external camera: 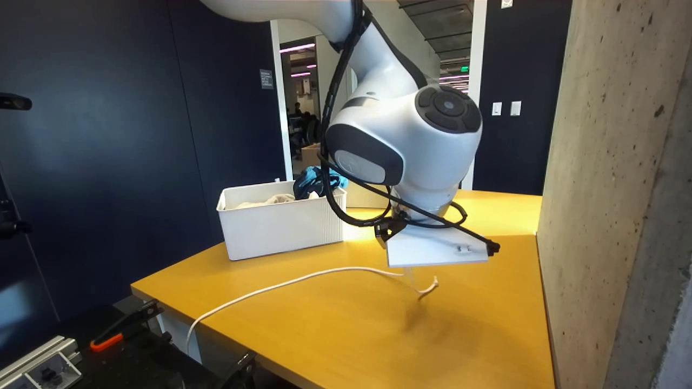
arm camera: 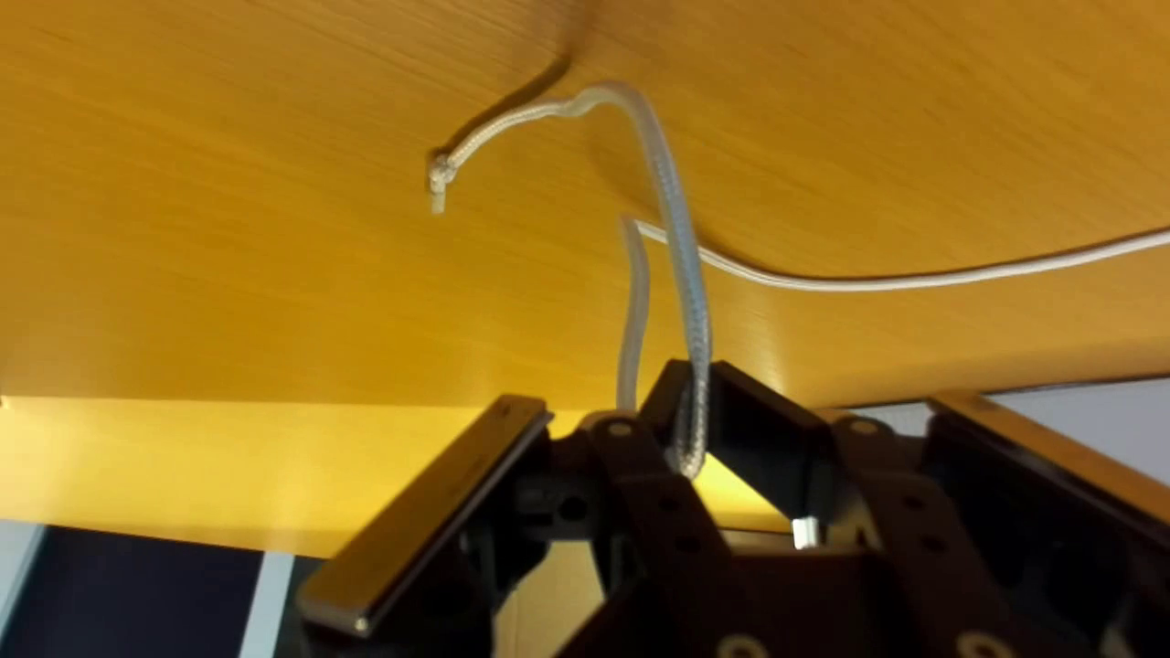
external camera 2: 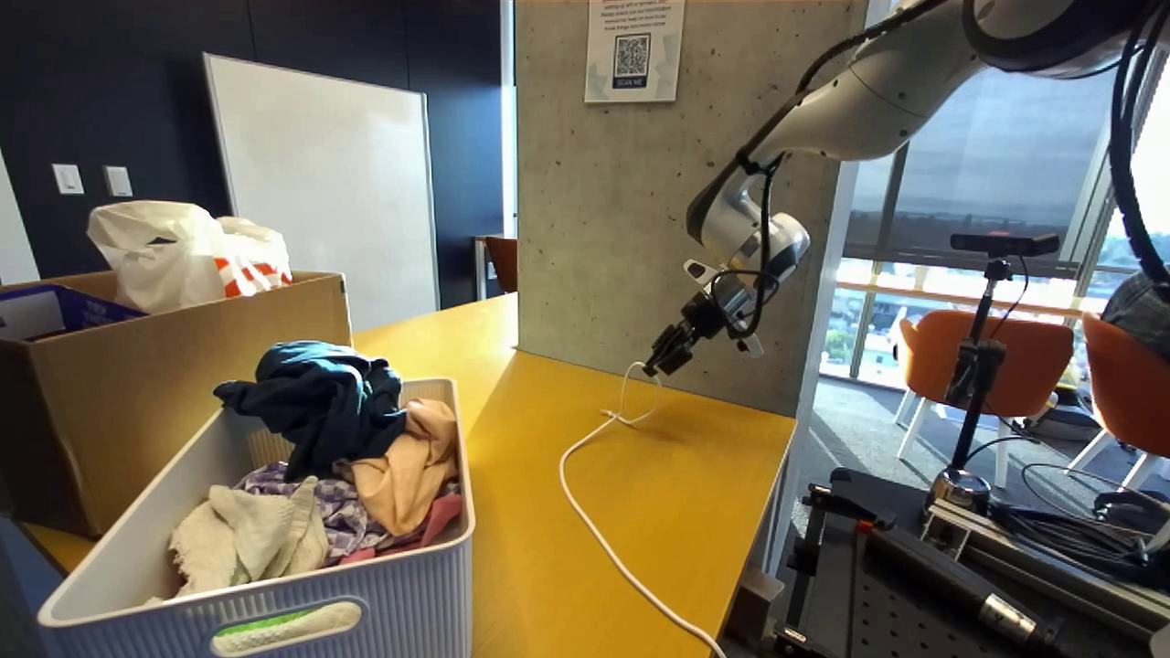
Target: Straighten the shoelace
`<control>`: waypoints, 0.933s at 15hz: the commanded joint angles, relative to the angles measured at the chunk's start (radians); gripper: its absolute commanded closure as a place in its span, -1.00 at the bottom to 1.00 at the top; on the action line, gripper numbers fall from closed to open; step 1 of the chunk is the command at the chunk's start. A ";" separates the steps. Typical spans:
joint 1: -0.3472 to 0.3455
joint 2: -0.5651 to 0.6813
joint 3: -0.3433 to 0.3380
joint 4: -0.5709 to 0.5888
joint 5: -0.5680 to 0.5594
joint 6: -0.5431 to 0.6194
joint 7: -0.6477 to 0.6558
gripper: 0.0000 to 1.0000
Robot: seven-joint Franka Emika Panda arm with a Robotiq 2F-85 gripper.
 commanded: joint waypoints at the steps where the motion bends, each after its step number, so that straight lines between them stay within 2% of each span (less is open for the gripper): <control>1: 0.096 -0.006 -0.020 0.024 -0.147 0.097 0.205 0.94; 3: 0.077 -0.027 0.027 0.035 -0.202 0.012 0.260 0.94; 6: 0.053 -0.057 0.088 0.038 -0.198 -0.098 0.237 0.94; 11: 0.027 -0.035 0.080 0.109 -0.211 -0.272 0.245 0.94; 14: -0.011 -0.020 0.071 0.144 -0.186 -0.297 0.201 0.94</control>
